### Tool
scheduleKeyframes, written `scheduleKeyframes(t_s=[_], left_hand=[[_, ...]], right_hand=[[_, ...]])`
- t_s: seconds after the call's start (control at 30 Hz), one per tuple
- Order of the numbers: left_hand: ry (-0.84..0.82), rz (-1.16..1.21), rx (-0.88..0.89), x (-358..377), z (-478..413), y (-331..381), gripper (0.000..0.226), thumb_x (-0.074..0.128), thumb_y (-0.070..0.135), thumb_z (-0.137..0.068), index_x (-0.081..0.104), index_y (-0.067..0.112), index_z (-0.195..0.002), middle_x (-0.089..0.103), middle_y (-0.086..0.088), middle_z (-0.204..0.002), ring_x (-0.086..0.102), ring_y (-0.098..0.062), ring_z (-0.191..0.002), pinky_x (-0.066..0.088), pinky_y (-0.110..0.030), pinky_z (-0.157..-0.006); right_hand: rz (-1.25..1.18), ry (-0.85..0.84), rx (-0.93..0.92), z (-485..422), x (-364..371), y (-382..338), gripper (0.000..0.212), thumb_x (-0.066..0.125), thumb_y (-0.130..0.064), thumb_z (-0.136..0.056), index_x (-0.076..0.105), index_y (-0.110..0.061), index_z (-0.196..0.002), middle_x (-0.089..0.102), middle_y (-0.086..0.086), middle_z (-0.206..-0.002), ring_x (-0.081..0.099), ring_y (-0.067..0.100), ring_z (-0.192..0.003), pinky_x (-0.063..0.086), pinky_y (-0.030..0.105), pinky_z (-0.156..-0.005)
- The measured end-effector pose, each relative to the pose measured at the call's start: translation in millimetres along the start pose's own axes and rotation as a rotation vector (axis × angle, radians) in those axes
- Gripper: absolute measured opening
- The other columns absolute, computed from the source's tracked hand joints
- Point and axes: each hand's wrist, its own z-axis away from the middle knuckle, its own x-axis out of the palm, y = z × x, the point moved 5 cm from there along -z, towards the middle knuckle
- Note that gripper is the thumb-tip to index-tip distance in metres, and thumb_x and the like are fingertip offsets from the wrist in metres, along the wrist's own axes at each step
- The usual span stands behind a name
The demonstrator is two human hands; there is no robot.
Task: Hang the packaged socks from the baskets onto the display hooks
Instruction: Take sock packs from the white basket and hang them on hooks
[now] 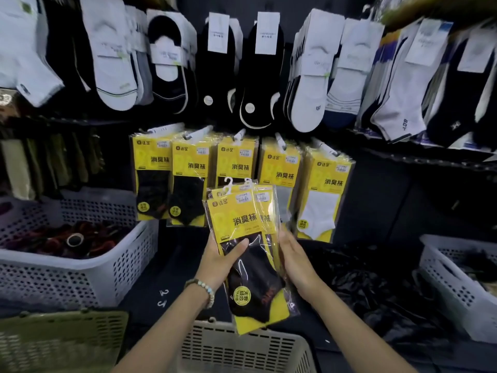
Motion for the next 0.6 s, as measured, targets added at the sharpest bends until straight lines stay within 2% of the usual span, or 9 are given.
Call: scheduleKeyframes(t_s=[0.03,0.07,0.13,0.17,0.27,0.33,0.43,0.5,0.6], left_hand=[[-0.006,-0.001,0.007,-1.2,-2.0,2.5,0.049,0.074,0.038,-0.073,0.046,0.045,-0.113,0.060,0.026,-0.108,0.054,0.016,-0.096,0.037,-0.010,-0.078],[-0.015,0.003,0.015,-1.7,-3.8,4.6,0.049,0.074,0.038,-0.073,0.047,0.045,-0.113,0.061,0.026,-0.109,0.054,0.018,-0.095,0.037,-0.010,-0.078],[-0.041,0.008,0.021,0.2,-7.9,7.8,0.052,0.075,0.037,-0.072,0.047,0.045,-0.115,0.062,0.027,-0.108,0.054,0.017,-0.097,0.038,-0.011,-0.080],[-0.054,0.011,0.018,2.3,-10.1,9.3,0.054,0.075,0.037,-0.071,0.047,0.044,-0.117,0.062,0.026,-0.109,0.055,0.014,-0.100,0.040,-0.014,-0.085],[-0.064,0.051,0.009,10.5,-17.9,15.5,0.055,0.076,0.034,-0.072,0.050,0.036,-0.120,0.063,0.018,-0.114,0.056,-0.002,-0.109,0.041,-0.028,-0.097],[-0.043,0.076,0.018,16.2,-24.2,23.1,0.050,0.076,0.033,-0.072,0.052,0.038,-0.115,0.065,0.018,-0.110,0.058,-0.001,-0.105,0.042,-0.026,-0.092],[-0.032,0.102,0.020,28.8,-35.4,35.3,0.040,0.077,0.032,-0.072,0.055,0.042,-0.103,0.067,0.026,-0.098,0.060,0.011,-0.090,0.041,-0.018,-0.079],[-0.034,0.108,0.020,37.6,-43.6,42.3,0.040,0.077,0.029,-0.073,0.055,0.040,-0.104,0.067,0.022,-0.100,0.060,0.006,-0.094,0.041,-0.022,-0.083],[0.002,0.098,0.040,42.1,-56.9,52.3,0.040,0.077,0.028,-0.073,0.054,0.040,-0.102,0.064,0.018,-0.104,0.057,-0.002,-0.099,0.041,-0.028,-0.089]], right_hand=[[-0.084,0.047,0.018,-2.4,-4.9,0.0,0.040,0.036,-0.050,-0.095,0.038,-0.047,-0.134,0.053,-0.022,-0.126,0.053,-0.004,-0.112,0.043,0.012,-0.092],[-0.176,0.080,0.051,-5.0,-9.2,0.7,0.036,0.042,-0.046,-0.096,0.040,-0.045,-0.132,0.060,-0.015,-0.117,0.060,0.002,-0.104,0.050,0.018,-0.086],[-0.296,0.047,0.129,-11.5,-13.1,2.5,0.040,0.045,-0.047,-0.095,0.050,-0.030,-0.131,0.068,-0.001,-0.117,0.065,0.018,-0.106,0.051,0.036,-0.094],[-0.306,0.006,0.148,-13.9,-14.2,0.6,0.042,0.044,-0.048,-0.095,0.056,-0.025,-0.128,0.069,0.002,-0.117,0.066,0.021,-0.107,0.050,0.038,-0.095],[-0.340,0.003,0.140,-19.1,-24.1,-9.1,0.040,0.047,-0.043,-0.095,0.066,-0.017,-0.119,0.073,0.006,-0.106,0.071,0.019,-0.091,0.056,0.030,-0.077],[-0.384,0.053,0.123,-23.3,-34.6,-12.5,0.035,0.052,-0.037,-0.095,0.067,-0.013,-0.116,0.073,0.009,-0.103,0.072,0.021,-0.088,0.056,0.024,-0.068],[-0.450,0.126,0.098,-29.6,-51.0,-17.6,0.026,0.058,-0.027,-0.092,0.069,-0.011,-0.110,0.073,0.007,-0.106,0.068,0.022,-0.103,0.055,0.023,-0.075],[-0.465,0.212,0.106,-31.6,-65.2,-19.9,0.022,0.063,-0.029,-0.089,0.070,-0.014,-0.103,0.074,0.002,-0.104,0.066,0.020,-0.107,0.052,0.025,-0.081],[-0.351,0.400,0.092,-33.3,-98.0,-20.3,0.041,0.065,-0.037,-0.087,0.067,-0.003,-0.111,0.065,0.018,-0.120,0.062,0.031,-0.112,0.050,0.045,-0.097]])
